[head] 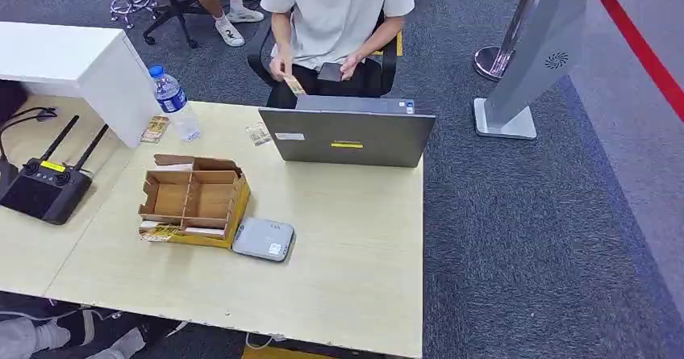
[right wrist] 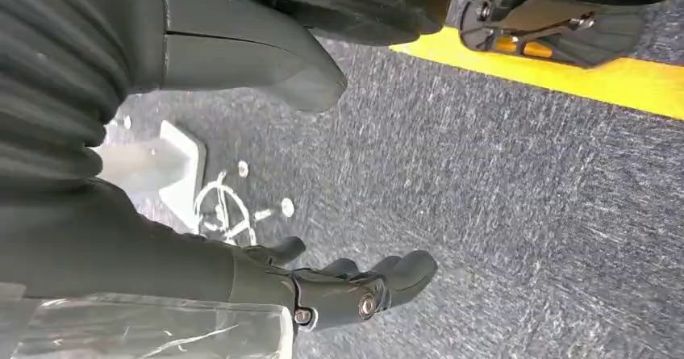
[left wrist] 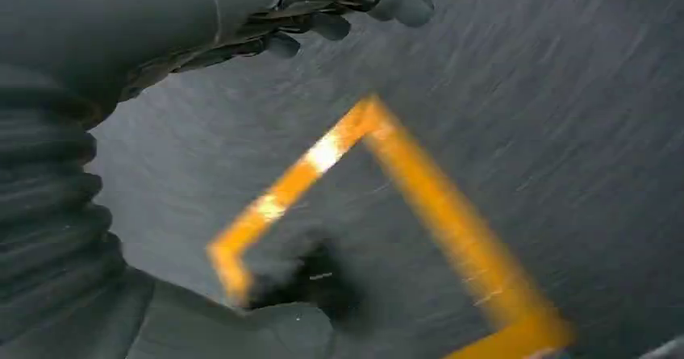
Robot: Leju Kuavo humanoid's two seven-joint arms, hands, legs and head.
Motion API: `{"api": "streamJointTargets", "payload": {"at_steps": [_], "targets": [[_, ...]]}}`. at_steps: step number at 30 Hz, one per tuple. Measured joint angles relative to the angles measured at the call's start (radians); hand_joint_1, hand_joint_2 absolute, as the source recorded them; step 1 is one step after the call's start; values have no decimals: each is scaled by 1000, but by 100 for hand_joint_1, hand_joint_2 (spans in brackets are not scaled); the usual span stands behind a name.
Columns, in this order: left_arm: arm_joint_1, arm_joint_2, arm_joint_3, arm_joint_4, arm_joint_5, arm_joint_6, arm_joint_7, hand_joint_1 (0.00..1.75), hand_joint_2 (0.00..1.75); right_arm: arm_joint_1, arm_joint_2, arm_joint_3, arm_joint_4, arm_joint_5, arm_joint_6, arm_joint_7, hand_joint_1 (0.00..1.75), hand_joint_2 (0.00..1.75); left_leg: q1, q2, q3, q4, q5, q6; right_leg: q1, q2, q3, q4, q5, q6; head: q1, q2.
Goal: Pass the card to the sensor for recognition and then transmit it.
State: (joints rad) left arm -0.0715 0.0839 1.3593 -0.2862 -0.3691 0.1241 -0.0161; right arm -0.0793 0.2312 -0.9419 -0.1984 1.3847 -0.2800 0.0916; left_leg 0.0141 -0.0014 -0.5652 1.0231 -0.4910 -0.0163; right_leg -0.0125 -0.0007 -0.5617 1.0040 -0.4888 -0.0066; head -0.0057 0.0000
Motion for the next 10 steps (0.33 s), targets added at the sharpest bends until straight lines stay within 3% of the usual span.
{"api": "streamJointTargets", "payload": {"at_steps": [3,8,9,10], "targets": [[-1,-50,-95,20,-77,-58,18,0,175,2,-1,26,-1,9,9,6,0,175,0,0,0,0,0,0,0,1,0,0,0,0,-1,0],[11,-92,-255,28,-56,-73,23,0,175,18,-16,112,-10,-102,31,2,0,175,1,0,0,0,0,0,0,1,-1,0,0,0,0,0],[14,-95,-282,28,-48,-73,23,0,0,23,-19,128,-12,-128,36,0,0,175,1,0,0,0,0,0,0,1,-1,0,0,0,1,0],[18,-97,-308,28,-39,-75,23,0,0,27,-23,144,-15,-153,42,-1,0,0,1,0,0,0,0,0,0,1,-1,0,0,0,0,0]]}}
